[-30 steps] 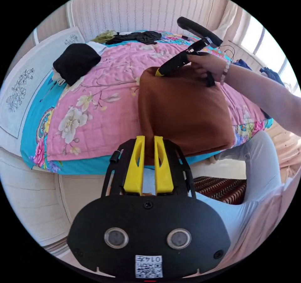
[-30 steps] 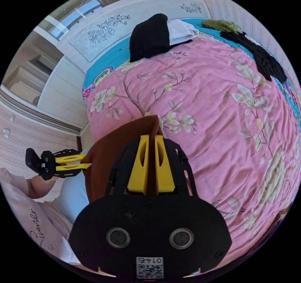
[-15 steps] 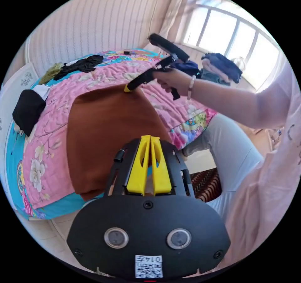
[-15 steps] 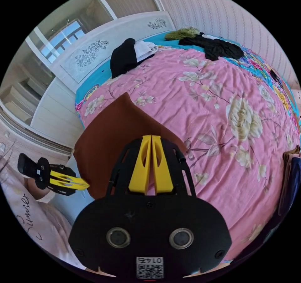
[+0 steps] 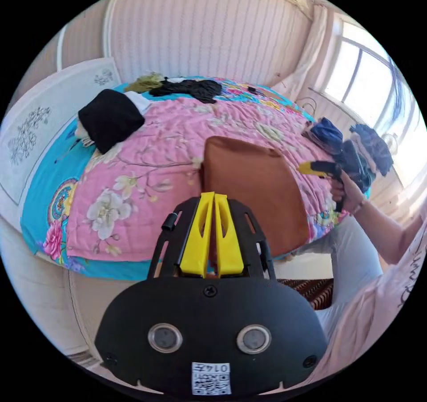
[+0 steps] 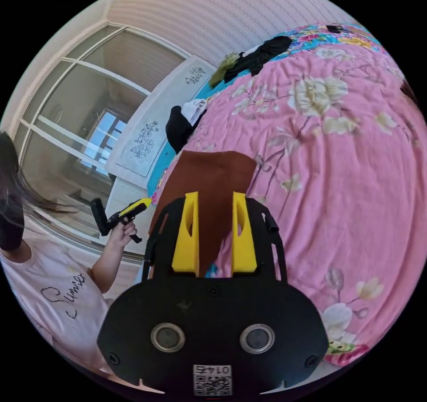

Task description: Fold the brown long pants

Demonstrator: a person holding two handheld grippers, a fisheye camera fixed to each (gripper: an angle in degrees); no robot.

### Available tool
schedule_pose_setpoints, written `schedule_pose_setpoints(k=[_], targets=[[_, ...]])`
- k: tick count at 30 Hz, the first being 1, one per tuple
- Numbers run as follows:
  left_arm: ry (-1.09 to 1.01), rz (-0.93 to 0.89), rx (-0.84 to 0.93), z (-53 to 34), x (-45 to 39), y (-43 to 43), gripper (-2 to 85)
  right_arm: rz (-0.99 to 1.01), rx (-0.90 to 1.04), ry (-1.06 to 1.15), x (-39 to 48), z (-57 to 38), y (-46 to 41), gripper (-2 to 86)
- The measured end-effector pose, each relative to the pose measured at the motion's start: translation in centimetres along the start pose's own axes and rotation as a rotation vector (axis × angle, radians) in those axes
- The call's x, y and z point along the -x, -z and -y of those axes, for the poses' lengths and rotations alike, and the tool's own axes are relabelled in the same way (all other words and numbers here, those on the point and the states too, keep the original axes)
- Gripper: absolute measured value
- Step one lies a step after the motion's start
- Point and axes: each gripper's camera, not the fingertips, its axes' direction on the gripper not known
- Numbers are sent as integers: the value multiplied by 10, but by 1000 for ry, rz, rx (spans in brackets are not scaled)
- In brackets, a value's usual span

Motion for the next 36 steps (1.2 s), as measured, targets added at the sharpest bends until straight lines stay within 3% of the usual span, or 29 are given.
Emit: schedule_pose_setpoints(k=[3,7,15,17,22,25,31,36], targets=[[-21,-43,10,14,42,-17,78,69,80,-70,-24,-26,-12,136],[-53,-181,64,31,64,-42,116,110,5,-66,-36,-37,-7,137],[127,-657,95,67,147,-72,134,179,38,-60,-63,-15,1,132],[124,-686,66,75,155,-75,135,221,37,-69,-72,-13,1,128],[75,-623,240,90,153,-123,148,352,46,-169,-101,-8,3,113],[56,-666,222,97,152,-129,140,245,66,-119,-87,-5,9,118],[127,-849,80,108,180,-123,178,275,162,-134,-87,17,-1,127],[35,-693,271,116,143,-163,200,305,133,-152,-81,20,-6,131]])
